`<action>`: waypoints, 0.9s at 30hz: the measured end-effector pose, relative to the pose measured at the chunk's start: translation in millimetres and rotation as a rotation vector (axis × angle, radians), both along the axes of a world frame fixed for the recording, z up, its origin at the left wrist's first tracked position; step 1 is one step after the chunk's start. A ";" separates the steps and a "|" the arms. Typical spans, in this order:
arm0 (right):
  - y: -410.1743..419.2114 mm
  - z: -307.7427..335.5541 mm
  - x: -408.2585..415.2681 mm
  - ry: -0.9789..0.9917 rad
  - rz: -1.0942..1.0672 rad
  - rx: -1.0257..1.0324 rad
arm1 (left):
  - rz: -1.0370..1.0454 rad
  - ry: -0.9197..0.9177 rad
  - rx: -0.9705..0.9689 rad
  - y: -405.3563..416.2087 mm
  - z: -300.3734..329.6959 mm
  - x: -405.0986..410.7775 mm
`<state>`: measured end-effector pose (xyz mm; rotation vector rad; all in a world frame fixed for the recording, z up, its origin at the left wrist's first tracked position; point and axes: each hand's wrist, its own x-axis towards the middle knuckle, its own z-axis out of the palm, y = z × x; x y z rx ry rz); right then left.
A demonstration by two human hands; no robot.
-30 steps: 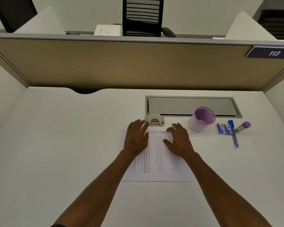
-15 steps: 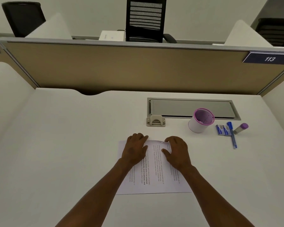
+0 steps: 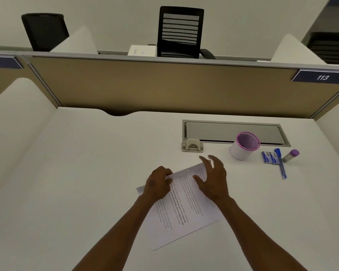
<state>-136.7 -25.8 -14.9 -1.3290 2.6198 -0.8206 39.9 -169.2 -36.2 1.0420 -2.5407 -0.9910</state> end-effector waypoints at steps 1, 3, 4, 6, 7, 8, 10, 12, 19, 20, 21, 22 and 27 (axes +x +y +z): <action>4.9 3.6 3.0 -0.004 -0.077 -0.071 | 0.024 0.036 0.030 -1.6 2.6 6.4; 18.2 8.4 12.0 -0.083 -0.279 -0.214 | 0.075 0.108 0.100 -6.1 9.0 20.0; 25.9 8.5 16.9 -0.173 -0.384 -0.266 | 0.105 0.138 0.124 -8.3 12.0 27.2; 39.5 7.5 29.1 -0.475 -0.559 -0.301 | 0.182 0.190 0.196 -10.6 17.5 41.8; 43.6 8.1 37.0 -0.668 -0.607 -0.295 | 0.222 0.232 0.256 -10.7 19.7 48.3; 45.3 8.3 44.9 -0.846 -0.616 -0.288 | 0.260 0.284 0.326 -9.9 21.9 54.0; 44.4 8.6 58.2 -1.109 -0.546 -0.303 | 0.332 0.390 0.471 -5.8 26.3 64.1; 38.2 11.2 69.5 -1.264 -0.417 -0.348 | 0.379 0.482 0.591 -0.9 28.7 72.6; 9.3 37.8 85.8 -1.140 -0.279 -0.501 | 0.382 0.644 0.701 9.8 45.4 97.1; 6.8 42.7 86.2 -1.114 -0.252 -0.516 | 0.377 0.667 0.695 8.9 50.3 99.7; 5.0 47.9 86.5 -1.083 -0.226 -0.529 | 0.374 0.690 0.682 7.4 54.8 102.1; 3.4 53.0 86.6 -1.046 -0.199 -0.539 | 0.368 0.712 0.667 5.4 59.3 104.0; -0.5 68.5 90.7 -0.937 -0.091 -0.582 | 0.346 0.730 0.605 1.3 79.8 105.3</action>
